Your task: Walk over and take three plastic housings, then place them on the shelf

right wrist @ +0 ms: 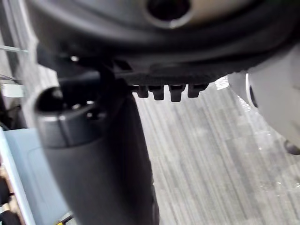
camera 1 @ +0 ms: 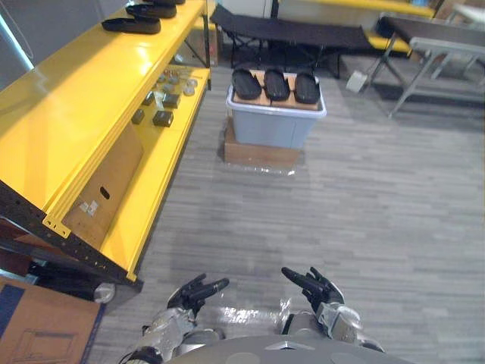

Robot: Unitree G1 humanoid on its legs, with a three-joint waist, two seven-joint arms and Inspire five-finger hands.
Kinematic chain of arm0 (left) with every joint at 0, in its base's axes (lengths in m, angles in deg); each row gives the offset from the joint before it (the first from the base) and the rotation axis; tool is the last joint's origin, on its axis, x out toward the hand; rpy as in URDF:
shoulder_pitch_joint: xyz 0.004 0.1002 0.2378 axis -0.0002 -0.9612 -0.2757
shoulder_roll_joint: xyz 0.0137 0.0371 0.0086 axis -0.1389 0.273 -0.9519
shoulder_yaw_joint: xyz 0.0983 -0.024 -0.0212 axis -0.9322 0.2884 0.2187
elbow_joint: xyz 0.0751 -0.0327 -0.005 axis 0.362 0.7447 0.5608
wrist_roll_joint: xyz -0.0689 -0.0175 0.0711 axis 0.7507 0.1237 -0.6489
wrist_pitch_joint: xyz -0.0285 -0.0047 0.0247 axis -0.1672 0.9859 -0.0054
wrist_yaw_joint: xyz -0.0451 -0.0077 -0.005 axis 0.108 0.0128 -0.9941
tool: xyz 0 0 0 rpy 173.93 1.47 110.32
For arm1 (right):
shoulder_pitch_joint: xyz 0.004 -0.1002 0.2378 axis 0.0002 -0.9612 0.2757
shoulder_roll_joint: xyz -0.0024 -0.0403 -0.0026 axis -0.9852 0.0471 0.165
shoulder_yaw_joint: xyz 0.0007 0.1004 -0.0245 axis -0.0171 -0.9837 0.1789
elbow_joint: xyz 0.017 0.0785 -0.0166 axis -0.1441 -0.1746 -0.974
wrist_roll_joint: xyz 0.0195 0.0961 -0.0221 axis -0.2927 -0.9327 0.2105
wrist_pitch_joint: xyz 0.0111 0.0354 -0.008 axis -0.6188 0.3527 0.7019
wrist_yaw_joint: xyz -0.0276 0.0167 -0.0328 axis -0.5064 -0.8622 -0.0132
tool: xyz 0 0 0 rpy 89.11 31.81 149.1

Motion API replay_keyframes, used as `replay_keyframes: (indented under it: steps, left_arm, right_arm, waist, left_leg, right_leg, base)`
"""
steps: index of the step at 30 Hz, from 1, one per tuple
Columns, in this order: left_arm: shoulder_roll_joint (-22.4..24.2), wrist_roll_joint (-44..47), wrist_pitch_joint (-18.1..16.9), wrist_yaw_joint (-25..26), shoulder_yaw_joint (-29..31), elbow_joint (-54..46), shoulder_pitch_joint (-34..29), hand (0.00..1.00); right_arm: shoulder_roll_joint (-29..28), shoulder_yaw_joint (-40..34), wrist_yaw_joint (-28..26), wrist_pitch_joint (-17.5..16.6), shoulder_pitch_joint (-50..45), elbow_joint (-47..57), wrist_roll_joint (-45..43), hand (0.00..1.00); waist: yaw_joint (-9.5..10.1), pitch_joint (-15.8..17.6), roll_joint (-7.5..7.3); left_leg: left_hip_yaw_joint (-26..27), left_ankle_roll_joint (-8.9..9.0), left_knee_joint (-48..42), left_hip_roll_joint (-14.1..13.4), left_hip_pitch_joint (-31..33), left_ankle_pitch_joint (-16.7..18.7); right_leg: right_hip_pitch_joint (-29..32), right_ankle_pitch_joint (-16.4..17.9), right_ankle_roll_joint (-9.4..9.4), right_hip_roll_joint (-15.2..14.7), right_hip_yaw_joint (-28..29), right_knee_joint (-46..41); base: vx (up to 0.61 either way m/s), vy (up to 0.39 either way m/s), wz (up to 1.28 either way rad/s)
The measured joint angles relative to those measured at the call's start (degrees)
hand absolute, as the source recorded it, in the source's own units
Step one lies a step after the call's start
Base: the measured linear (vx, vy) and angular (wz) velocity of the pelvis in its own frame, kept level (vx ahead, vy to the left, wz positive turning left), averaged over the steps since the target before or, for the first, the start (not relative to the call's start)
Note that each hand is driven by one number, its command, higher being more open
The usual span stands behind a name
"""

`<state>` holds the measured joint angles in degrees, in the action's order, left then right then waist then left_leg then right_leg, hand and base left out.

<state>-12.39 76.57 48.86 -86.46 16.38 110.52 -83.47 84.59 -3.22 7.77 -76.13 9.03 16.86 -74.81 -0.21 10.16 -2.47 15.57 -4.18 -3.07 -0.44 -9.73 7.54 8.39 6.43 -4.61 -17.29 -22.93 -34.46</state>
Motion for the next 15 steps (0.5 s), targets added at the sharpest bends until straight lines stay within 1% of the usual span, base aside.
replay_keyframes:
  steps: [1, 2, 3, 4, 5, 6, 7, 8, 9, 10, 11, 12, 13, 14, 15]
  left_arm:
    - [-0.1, 0.0, 0.6, 0.0, 0.0, -0.1, 0.0, 1.00]
    - [-0.2, 0.0, 1.1, 0.0, 0.0, -0.1, 0.1, 1.00]
    - [-0.3, -0.1, 1.8, 0.0, 0.0, -0.1, 0.1, 1.00]
    - [-0.4, -0.1, 1.8, 0.0, 0.1, -0.1, 0.0, 1.00]
    - [-0.7, -0.1, 1.7, -0.1, 0.1, -0.1, -0.2, 1.00]
    - [-0.8, -0.1, 1.7, -0.2, 0.2, 0.0, -1.1, 1.00]
    - [-0.8, -0.1, 1.6, -0.2, 0.3, 0.0, -1.3, 1.00]
    - [-0.9, -0.1, 1.5, -0.2, 0.3, 0.0, -1.6, 1.00]
    - [-1.0, 0.0, 1.5, -0.1, 0.3, 0.0, -1.6, 1.00]
    - [-0.8, 0.3, 1.6, 0.1, 0.3, 0.0, -1.8, 1.00]
    - [-0.8, 0.4, 1.6, 0.2, 0.3, 0.1, -2.3, 1.00]
    - [-0.7, 0.9, 1.1, 0.3, 1.0, 0.1, -3.0, 1.00]
    - [-0.1, 1.7, 0.2, 0.1, 2.9, -0.2, -2.6, 1.00]
    - [0.1, 2.6, -0.3, 0.0, 4.2, -0.3, -2.1, 1.00]
    - [0.2, 2.8, -0.8, -0.1, 4.9, -0.2, -1.8, 1.00]
  right_arm:
    - [-0.3, 0.0, -0.1, -0.3, -0.6, 0.9, 0.1, 1.00]
    - [-0.5, 0.0, -0.2, -0.5, -0.7, 1.1, 0.1, 1.00]
    - [-0.5, 0.0, -0.2, -0.5, -1.0, 0.8, 0.3, 1.00]
    - [-0.6, 0.0, -0.3, -0.6, -1.1, 0.6, 0.5, 1.00]
    - [-0.6, -0.1, -0.7, -1.1, -1.2, 0.3, 0.9, 1.00]
    - [-0.6, -0.2, -1.2, -2.1, -1.7, 0.3, 1.3, 1.00]
    - [-0.7, -0.2, -1.2, -2.3, -1.7, 0.3, 1.3, 1.00]
    - [-0.7, -0.1, -1.5, -2.4, -2.3, 0.3, 1.3, 1.00]
    - [-0.7, -0.1, -1.7, -2.2, -2.5, 0.1, 1.4, 1.00]
    - [-0.4, -0.1, -1.7, -2.2, -2.3, -0.2, 1.9, 1.00]
    - [-0.1, -0.1, -1.8, -2.1, -2.2, -0.6, 2.4, 1.00]
    - [0.3, 0.0, -2.0, -1.9, -1.5, -2.3, 2.6, 1.00]
    - [1.4, 0.3, -2.1, -1.7, -0.7, -4.1, 2.6, 1.00]
    - [2.3, 1.0, -2.2, -1.3, -0.1, -4.8, 3.0, 1.00]
    - [2.6, 1.7, -2.2, -1.2, 0.1, -5.0, 3.1, 1.00]
  waist:
    - [0.05, 0.0, 0.04]
    - [-0.06, 0.1, 0.01]
    - [0.03, 0.1, 0.12]
    - [0.12, 0.1, 0.06]
    - [0.30, 0.2, -0.06]
    - [0.36, 0.3, 0.11]
    - [0.38, 0.2, 0.14]
    - [0.85, -0.2, 0.09]
    - [1.34, -0.4, 0.08]
    - [1.41, -0.9, 1.20]
    - [1.42, -1.7, 1.75]
    - [1.35, -2.5, 2.66]
    - [1.80, -3.1, 3.31]
    - [1.87, -2.5, 4.52]
    - [1.90, -2.0, 5.45]
  left_leg:
    - [-0.6, 0.57, -0.3, -0.5, -0.1, 0.5]
    - [-1.1, 1.48, -0.8, -0.9, -0.2, 0.9]
    - [-1.3, 2.23, -1.5, -1.3, -0.4, 1.9]
    - [-1.3, 2.60, -2.2, -1.3, -0.5, 2.3]
    - [-1.4, 3.20, -3.9, -1.4, -0.9, 3.8]
    - [-1.9, 4.52, -6.8, -2.2, -2.2, 6.7]
    - [-2.0, 4.87, -7.3, -2.4, -2.5, 7.3]
    - [-2.5, 6.32, -9.4, -3.5, -3.2, 9.7]
    - [-2.7, 7.76, -11.3, -4.4, -3.3, 11.9]
    - [-2.7, 9.47, -13.6, -7.0, -3.4, 14.1]
    - [-2.6, 10.44, -15.4, -8.5, -3.5, 14.8]
    - [-3.0, 11.42, -24.0, -11.8, 0.0, 15.2]
    - [-3.5, 10.51, -36.6, -15.7, 5.8, 12.1]
    - [-4.2, 8.07, -45.6, -18.4, 9.7, 7.0]
    - [-5.3, 7.66, -51.4, -19.9, 12.4, 5.5]
  right_leg:
    - [0.3, -0.3, -0.33, 1.3, 0.2, 4.0]
    - [0.7, -1.2, -1.18, 2.9, 1.4, 11.4]
    - [0.5, -3.4, -2.71, 4.4, 3.0, 20.2]
    - [0.3, -5.0, -2.88, 4.7, 3.5, 23.9]
    - [0.0, -6.7, -3.12, 4.8, 4.5, 27.2]
    - [-1.0, -7.6, -1.95, 5.2, 4.8, 27.4]
    - [-1.4, -7.6, -1.64, 5.5, 4.8, 27.4]
    - [-2.3, -7.3, -0.11, 6.5, 5.5, 26.1]
    - [-2.5, -6.3, 1.48, 7.5, 5.8, 24.1]
    - [-2.1, -7.0, 3.07, 9.3, 5.8, 21.3]
    - [-2.0, -6.8, 3.27, 10.3, 5.5, 20.6]
    - [-2.2, -5.8, 5.26, 12.7, 4.4, 19.5]
    - [-3.6, -4.7, 6.34, 14.9, 4.2, 19.9]
    - [-5.7, -3.9, 7.28, 16.6, 4.3, 21.2]
    - [-7.8, -3.5, 7.97, 17.7, 4.4, 22.8]
  base:
    - [0.17, 0.037, 0.27]
    - [0.20, 0.026, 0.26]
    - [0.22, 0.012, 0.20]
    - [0.30, -0.031, 0.13]
    - [0.33, -0.091, 0.15]
    - [0.35, -0.131, 0.16]
    - [0.35, -0.200, 0.21]
    - [0.30, -0.197, 0.14]
    - [0.40, -0.288, 0.11]
    - [0.42, -0.294, 0.02]
    - [0.42, -0.290, 0.02]
    - [0.43, -0.295, -0.10]
    - [0.44, -0.309, -0.15]
    - [0.44, -0.310, -0.17]
    - [0.45, -0.281, -0.06]
